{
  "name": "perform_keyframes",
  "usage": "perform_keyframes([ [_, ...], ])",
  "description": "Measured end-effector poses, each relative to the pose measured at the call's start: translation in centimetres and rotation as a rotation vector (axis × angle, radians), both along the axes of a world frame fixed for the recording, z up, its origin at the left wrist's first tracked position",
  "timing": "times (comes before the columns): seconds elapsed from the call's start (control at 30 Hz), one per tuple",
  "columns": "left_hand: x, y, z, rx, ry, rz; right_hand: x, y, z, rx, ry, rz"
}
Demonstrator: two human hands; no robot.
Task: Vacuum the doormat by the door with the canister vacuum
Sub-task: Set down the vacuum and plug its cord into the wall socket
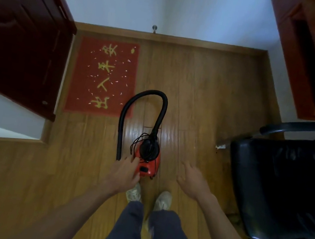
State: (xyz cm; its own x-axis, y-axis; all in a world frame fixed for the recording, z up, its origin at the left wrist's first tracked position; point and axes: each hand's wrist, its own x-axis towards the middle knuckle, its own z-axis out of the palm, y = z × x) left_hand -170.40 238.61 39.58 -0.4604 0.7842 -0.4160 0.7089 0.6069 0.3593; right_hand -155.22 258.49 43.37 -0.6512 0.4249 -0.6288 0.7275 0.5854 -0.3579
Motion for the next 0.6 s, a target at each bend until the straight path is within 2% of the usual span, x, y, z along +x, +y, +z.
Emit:
perform_keyframes([
  [0.27,-2.1,1.9,-4.8,-0.041,-0.003,0.001,-3.2,2.1,-4.9,-0.046,0.000,0.054],
  [0.6,-2.3,5.2,-14.9,-0.116,-0.035,-0.028,-6.1,5.8,-15.5,-0.099,0.036,0.019],
])
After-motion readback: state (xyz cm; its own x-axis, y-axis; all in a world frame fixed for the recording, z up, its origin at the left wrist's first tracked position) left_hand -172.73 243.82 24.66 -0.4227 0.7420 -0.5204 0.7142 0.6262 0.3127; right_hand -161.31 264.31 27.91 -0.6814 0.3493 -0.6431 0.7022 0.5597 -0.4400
